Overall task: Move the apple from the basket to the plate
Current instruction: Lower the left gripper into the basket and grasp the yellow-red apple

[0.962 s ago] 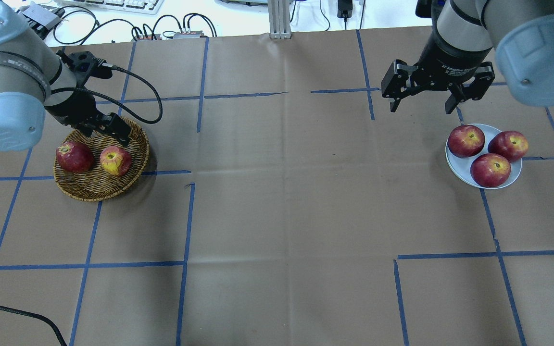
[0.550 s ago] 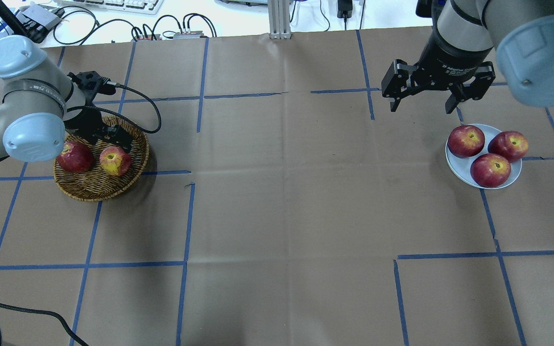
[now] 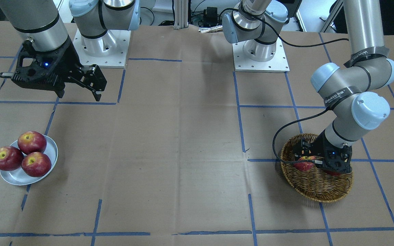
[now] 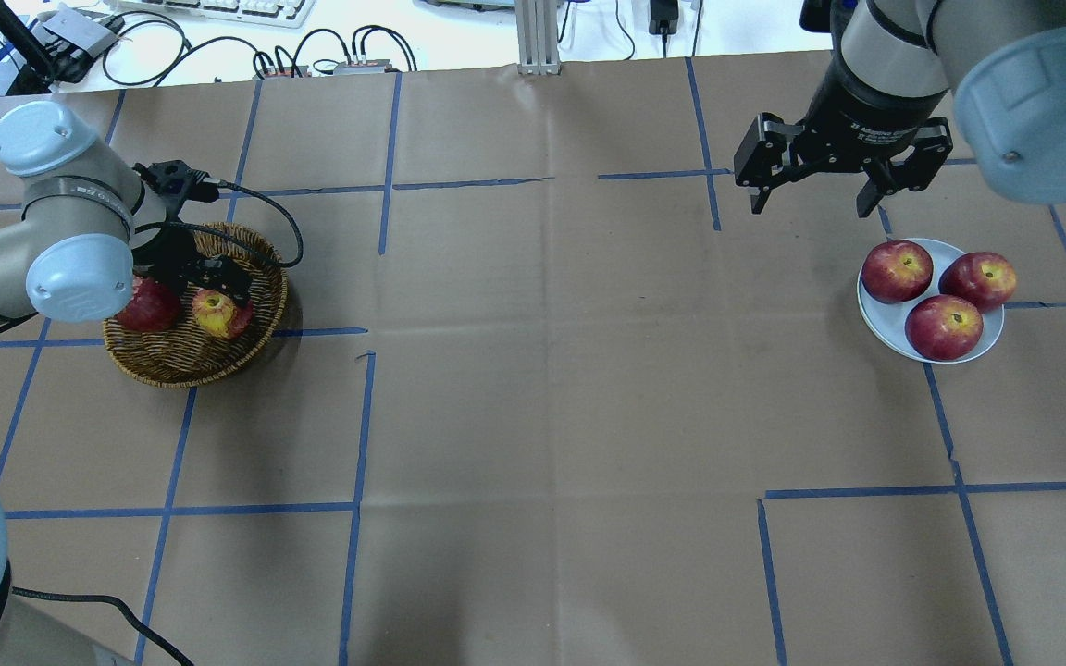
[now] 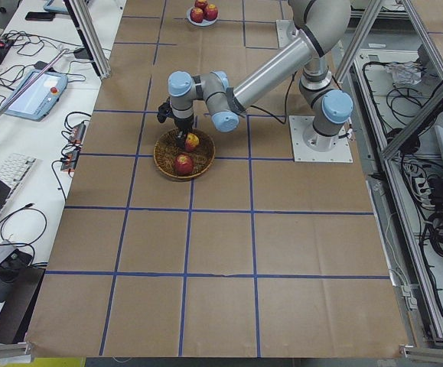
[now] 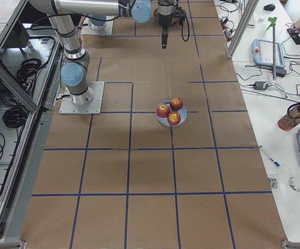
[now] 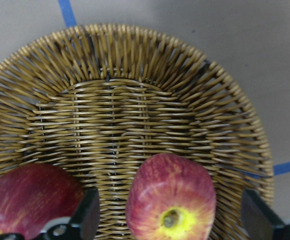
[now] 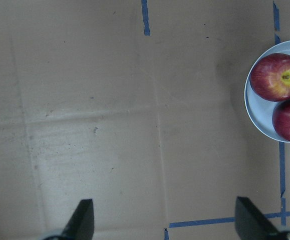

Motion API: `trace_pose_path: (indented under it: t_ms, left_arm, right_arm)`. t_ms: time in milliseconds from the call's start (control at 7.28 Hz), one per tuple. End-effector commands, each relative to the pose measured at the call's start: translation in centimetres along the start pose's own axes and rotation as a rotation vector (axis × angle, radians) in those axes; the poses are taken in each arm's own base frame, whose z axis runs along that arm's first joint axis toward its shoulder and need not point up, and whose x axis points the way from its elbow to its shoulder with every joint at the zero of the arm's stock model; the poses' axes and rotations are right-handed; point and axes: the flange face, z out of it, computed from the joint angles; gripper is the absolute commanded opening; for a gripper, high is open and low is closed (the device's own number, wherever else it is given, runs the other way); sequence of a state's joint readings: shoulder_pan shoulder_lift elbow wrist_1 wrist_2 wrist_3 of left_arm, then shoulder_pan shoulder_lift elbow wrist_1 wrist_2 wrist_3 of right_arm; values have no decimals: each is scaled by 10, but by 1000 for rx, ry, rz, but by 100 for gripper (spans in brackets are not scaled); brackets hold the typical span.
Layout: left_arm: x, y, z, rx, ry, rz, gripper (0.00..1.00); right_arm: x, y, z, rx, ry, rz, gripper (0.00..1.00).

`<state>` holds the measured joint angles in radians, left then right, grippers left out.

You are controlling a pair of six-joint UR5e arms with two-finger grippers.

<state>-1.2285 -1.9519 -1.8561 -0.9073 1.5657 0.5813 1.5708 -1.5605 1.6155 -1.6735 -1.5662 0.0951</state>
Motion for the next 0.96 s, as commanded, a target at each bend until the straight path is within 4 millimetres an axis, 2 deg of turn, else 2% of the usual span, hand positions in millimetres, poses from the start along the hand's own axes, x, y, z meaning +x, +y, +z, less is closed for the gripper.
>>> trace_pose_path:
  t_ms: [0,412,687,824]
  left_arm:
    - [2,4,20,-34,24,-8,96]
    - [-2,-1,14,-19,10,-10,57]
    - [-3,-2,10,-15,6,-15,44]
    - [5,-4,-2,-2,-10,-29,44]
  right_arm:
    - [0,0,0,0,0,0,100]
    - [0,0,0,0,0,0,100]
    - [0,0,0,1,0,0,100]
    - [0,0,0,1,0,0,100]
